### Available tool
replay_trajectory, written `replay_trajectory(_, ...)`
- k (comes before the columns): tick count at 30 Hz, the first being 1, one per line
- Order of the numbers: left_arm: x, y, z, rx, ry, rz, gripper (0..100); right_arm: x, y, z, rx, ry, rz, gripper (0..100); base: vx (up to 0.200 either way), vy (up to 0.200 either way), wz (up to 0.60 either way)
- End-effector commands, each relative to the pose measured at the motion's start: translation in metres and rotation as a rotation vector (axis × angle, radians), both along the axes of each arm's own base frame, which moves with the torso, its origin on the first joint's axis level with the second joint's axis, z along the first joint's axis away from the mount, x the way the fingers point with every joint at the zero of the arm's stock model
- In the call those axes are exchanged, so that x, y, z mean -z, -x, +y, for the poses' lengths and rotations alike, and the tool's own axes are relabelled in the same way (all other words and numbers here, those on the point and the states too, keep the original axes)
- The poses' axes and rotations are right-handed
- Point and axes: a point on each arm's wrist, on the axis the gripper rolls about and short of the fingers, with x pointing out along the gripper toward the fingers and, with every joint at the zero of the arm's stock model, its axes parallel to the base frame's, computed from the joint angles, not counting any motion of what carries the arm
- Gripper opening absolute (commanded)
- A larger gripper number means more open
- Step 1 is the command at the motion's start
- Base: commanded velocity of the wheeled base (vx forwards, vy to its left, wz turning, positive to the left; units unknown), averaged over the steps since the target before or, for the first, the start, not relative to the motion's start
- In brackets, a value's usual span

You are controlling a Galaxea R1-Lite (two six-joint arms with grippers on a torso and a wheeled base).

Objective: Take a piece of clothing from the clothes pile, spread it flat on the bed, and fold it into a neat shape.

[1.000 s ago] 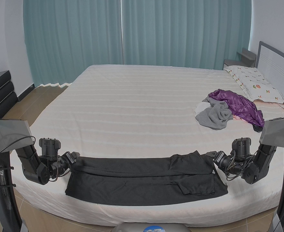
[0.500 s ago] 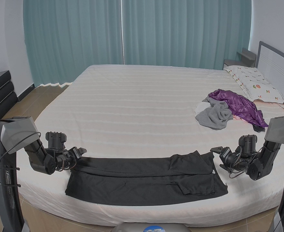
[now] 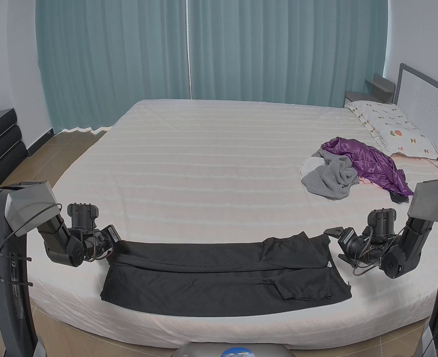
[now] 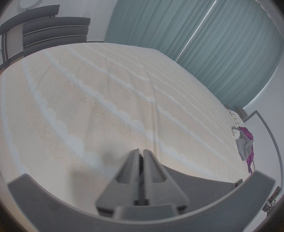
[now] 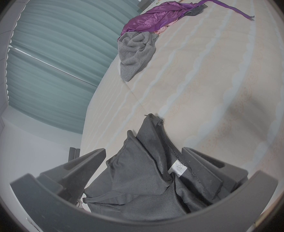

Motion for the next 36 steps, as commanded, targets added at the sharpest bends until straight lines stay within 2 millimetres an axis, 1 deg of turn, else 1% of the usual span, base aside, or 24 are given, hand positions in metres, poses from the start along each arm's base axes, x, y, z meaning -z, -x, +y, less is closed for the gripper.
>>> replay_trajectory(1, 0.0, -0.002, 0.007, -0.022, 0.0, -0.005, 0, 0.001, 0.0, 0.0, -0.001, 0.0, 0.002, 100, 0.0, 0.0, 0.0)
replay_trajectory(2, 0.0, -0.002, 0.01, -0.035, 0.003, -0.009, 0, 0.001, 0.001, 0.0, -0.001, 0.0, 0.005, 100, 0.0, 0.0, 0.0)
replay_trajectory(7, -0.004, -0.006, 0.011, -0.073, 0.046, -0.04, 0, 0.001, 0.001, 0.0, -0.002, 0.001, 0.005, 100, 0.0, 0.0, 0.0)
replay_trajectory(12, -0.004, -0.006, 0.012, -0.078, 0.051, -0.046, 0, 0.002, 0.001, 0.001, -0.002, 0.002, 0.006, 100, 0.0, 0.0, 0.0)
replay_trajectory(16, -0.002, -0.008, 0.013, -0.082, 0.054, -0.049, 0, 0.002, 0.001, 0.001, -0.002, 0.002, 0.006, 100, 0.0, 0.0, 0.0)
replay_trajectory(18, 0.002, -0.01, 0.013, -0.082, 0.054, -0.046, 0, 0.002, 0.001, 0.001, -0.002, 0.002, 0.006, 100, 0.0, 0.0, 0.0)
replay_trajectory(23, 0.004, -0.015, 0.016, -0.087, 0.051, -0.078, 0, 0.003, 0.001, 0.001, -0.003, 0.004, 0.009, 100, 0.0, 0.0, 0.0)
replay_trajectory(36, 0.006, -0.016, 0.016, -0.09, 0.046, -0.091, 0, 0.003, 0.0, 0.001, -0.002, 0.004, 0.007, 100, 0.0, 0.0, 0.0)
